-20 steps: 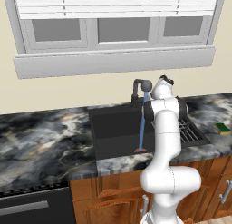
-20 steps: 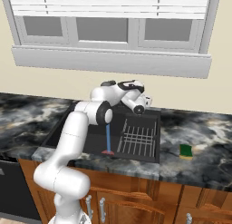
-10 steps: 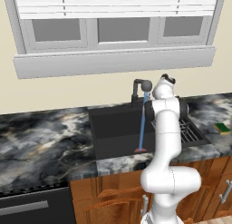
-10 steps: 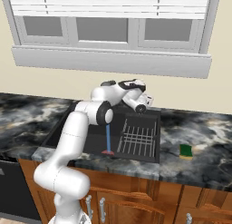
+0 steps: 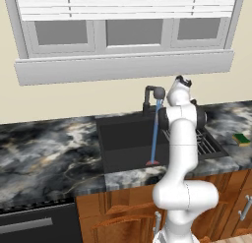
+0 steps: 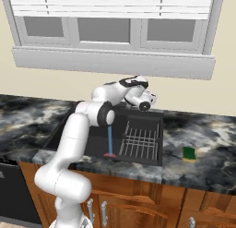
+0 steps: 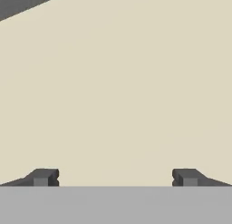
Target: Soak the sponge with water for a few seconds and then drop it inside the sink.
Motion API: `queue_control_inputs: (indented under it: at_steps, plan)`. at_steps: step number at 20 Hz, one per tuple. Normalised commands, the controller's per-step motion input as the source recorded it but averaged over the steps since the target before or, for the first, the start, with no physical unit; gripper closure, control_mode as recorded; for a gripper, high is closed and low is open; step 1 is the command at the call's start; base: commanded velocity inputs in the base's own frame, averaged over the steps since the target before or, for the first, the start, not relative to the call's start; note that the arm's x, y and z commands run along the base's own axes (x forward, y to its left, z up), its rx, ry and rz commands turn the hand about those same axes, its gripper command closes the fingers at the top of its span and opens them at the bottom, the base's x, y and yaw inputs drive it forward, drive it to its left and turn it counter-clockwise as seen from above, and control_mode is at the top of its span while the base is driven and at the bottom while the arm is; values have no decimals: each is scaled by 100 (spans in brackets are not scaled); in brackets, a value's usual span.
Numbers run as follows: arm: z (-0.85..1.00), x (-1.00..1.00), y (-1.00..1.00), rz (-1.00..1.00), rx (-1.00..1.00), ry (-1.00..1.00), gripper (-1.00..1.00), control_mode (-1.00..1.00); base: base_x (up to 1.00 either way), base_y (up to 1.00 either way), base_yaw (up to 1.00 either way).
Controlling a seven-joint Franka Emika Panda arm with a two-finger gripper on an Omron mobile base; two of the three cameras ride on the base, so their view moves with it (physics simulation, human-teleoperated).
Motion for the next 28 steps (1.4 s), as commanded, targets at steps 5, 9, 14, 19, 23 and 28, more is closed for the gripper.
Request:
queue_control_inputs:
  at_steps: [5, 9, 14, 19, 23, 28]
  plan:
    - [15, -20, -1, 0, 5, 0, -100, -100, 0, 0, 0]
    - [11, -38, -4, 0, 3, 0, -100, -100, 0, 0, 0]
    - [14, -51, 0, 0, 1, -1, -100, -100, 0, 0, 0]
    - [22, -43, 0, 0, 0, -1, -100, -100, 0, 0, 0]
    - [18, -49, 0, 0, 0, 0, -100, -100, 0, 0, 0]
    - [22, -70, 0, 0, 0, 0, -100, -100, 0, 0, 0]
